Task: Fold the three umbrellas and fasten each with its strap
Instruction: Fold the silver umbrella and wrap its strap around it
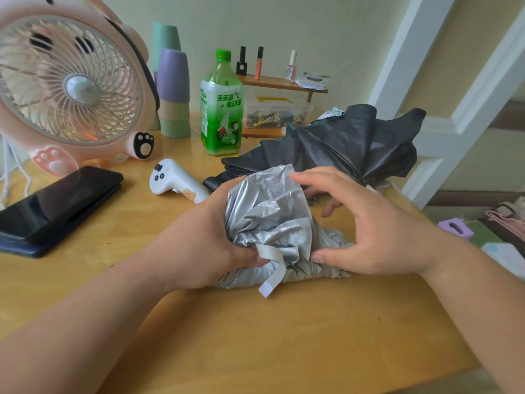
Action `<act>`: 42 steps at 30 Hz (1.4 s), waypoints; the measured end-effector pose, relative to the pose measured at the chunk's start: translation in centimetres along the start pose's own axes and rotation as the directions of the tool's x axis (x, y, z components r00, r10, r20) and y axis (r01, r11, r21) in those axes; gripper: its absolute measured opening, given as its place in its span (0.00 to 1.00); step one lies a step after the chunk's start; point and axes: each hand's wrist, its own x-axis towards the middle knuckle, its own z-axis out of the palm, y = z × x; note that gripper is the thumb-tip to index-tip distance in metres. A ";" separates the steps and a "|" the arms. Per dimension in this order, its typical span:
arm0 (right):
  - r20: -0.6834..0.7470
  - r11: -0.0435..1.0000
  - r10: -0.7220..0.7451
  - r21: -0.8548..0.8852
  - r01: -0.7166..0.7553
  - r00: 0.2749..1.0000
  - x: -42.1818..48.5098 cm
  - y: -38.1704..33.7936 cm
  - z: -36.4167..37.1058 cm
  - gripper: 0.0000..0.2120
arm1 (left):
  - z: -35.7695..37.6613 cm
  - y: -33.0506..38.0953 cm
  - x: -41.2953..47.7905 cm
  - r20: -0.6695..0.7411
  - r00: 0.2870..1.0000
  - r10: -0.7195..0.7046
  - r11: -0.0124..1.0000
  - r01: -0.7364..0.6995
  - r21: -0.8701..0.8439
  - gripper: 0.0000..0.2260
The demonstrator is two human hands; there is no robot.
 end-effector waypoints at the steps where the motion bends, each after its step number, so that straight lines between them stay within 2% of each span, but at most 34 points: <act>1: 0.001 1.000 0.005 0.009 -0.005 1.000 -0.2 0.1 0.0 0.48 | 0.0 0.0 0.0 0.003 1.000 0.000 1.000 0.000 -0.002 0.46; 8: -0.042 0.999 0.030 0.035 -0.028 0.999 -0.1 0.5 0.6 0.46 | 0.0 -0.1 0.0 0.008 1.000 -0.006 1.000 0.006 -0.008 0.47; 15: -0.003 0.988 0.044 0.149 -0.043 0.999 0.2 1.2 0.1 0.46 | 0.0 0.0 0.0 0.010 1.000 0.000 1.000 0.000 -0.018 0.47; 25: -0.062 0.976 0.070 0.212 -0.056 0.996 0.9 1.7 1.0 0.42 | -0.1 0.3 -0.1 0.010 1.000 -0.013 1.000 0.013 -0.011 0.47; 30: -0.019 0.949 0.102 0.300 -0.092 0.995 0.4 2.2 0.9 0.46 | -0.1 0.2 0.0 0.012 1.000 -0.010 1.000 0.010 -0.014 0.47; 34: -0.029 0.951 0.098 0.299 -0.085 0.995 0.1 1.9 1.0 0.47 | -0.1 0.2 0.0 0.006 1.000 -0.013 1.000 0.013 0.000 0.47; 38: -0.042 0.974 0.100 0.210 -0.089 0.994 0.3 1.4 1.3 0.47 | -0.1 0.3 -0.1 -0.003 1.000 -0.025 1.000 0.025 0.007 0.47; 42: -0.110 0.977 0.139 0.179 -0.118 0.984 1.7 0.7 2.3 0.54 | 0.0 0.2 -0.1 0.000 1.000 -0.022 1.000 0.022 0.007 0.47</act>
